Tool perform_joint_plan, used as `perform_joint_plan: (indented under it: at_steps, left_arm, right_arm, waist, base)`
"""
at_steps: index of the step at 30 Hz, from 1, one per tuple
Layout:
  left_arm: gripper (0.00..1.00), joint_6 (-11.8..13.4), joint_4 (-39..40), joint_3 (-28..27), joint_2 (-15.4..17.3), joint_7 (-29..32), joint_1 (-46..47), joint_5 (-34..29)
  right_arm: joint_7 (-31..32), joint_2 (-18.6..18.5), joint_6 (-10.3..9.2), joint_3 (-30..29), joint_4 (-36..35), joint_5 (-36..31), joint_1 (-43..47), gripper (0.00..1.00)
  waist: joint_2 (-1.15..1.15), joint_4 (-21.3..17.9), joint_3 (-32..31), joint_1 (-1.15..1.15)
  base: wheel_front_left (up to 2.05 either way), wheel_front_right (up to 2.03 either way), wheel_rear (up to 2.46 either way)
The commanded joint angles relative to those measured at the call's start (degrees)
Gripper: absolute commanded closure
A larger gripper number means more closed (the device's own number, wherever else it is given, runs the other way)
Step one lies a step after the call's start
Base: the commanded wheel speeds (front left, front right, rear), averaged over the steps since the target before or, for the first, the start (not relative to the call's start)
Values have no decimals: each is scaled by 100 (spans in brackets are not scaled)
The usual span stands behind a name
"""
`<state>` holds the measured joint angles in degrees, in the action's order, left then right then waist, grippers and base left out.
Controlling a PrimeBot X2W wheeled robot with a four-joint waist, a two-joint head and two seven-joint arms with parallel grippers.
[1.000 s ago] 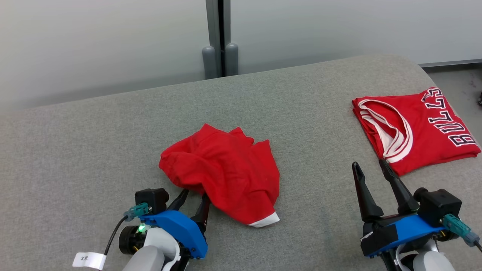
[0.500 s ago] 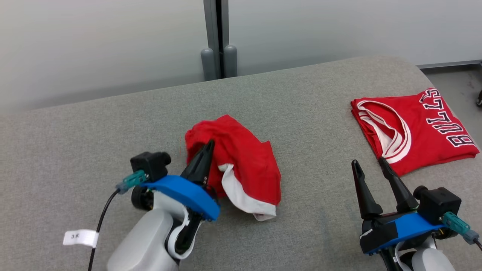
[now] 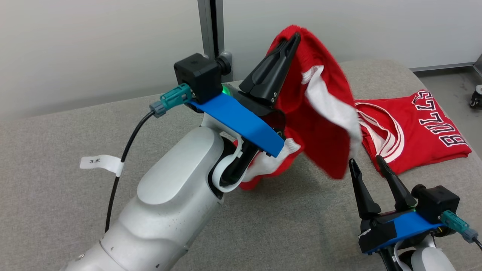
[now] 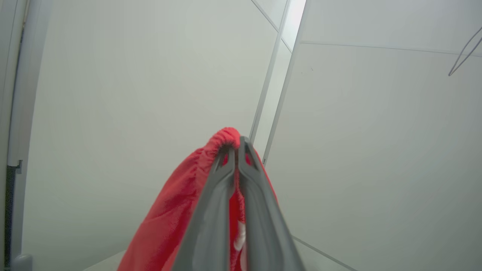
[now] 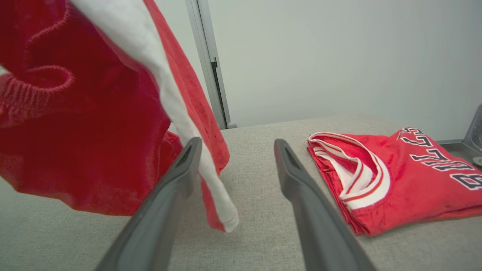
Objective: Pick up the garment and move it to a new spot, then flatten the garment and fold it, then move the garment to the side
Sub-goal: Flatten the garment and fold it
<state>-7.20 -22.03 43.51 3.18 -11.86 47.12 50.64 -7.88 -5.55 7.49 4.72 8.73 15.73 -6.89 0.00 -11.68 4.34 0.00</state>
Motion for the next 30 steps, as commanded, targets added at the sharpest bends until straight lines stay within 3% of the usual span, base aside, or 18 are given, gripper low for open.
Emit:
perform_joint_plan:
  at_steps: [1,4,6,13,17,20,21,22,23,30]
  left_arm:
    - [100,-42,46,-6,3,-71,108,96]
    - [100,-27,-35,-47,-6,-99,17,312]
    - [100,111,-236,-81,60,-5,-204,429]
    - [100,616,-885,-192,694,627,-1191,902]
    - [100,920,-1343,-359,980,352,-1341,791]
    - [100,1185,-1778,-422,1019,44,-1127,590]
    - [89,1260,-1903,-433,1017,-51,-1046,508]
    - [7,1295,-2033,-422,993,-116,-1005,435]
    - [0,1277,-2144,-409,959,-165,-990,390]
    - [0,1151,-2539,-599,833,-306,-1108,351]
  right_arm:
    - [-14,-29,1,-20,-25,5,-64,0]
    - [-37,-31,1,-88,-60,5,-24,0]
    - [-45,-5,2,-131,-68,15,22,0]
    - [-82,57,2,-169,-114,44,31,0]
    - [-87,75,1,-74,-124,39,-115,0]
    - [-96,88,1,6,-112,65,-217,0]
    - [-98,89,1,32,-104,70,-255,0]
    - [-98,92,1,67,-91,74,-288,0]
    - [-101,95,1,93,-77,78,-323,0]
    - [-146,16,1,50,2,121,-324,0]
  waist:
    - [0,-6,4,0]
    - [0,29,46,0]
    - [0,99,90,0]
    - [0,540,331,0]
    - [0,770,499,0]
    - [0,850,607,0]
    - [0,858,642,0]
    - [0,854,664,0]
    - [0,843,682,0]
    - [0,795,677,0]
  base:
    - [0,0,0]
    - [0,0,0]
    - [0,0,0]
    - [0,0,0]
    - [0,0,0]
    - [0,0,0]
    - [0,0,0]
    - [0,0,0]
    - [0,0,0]
    - [0,0,0]
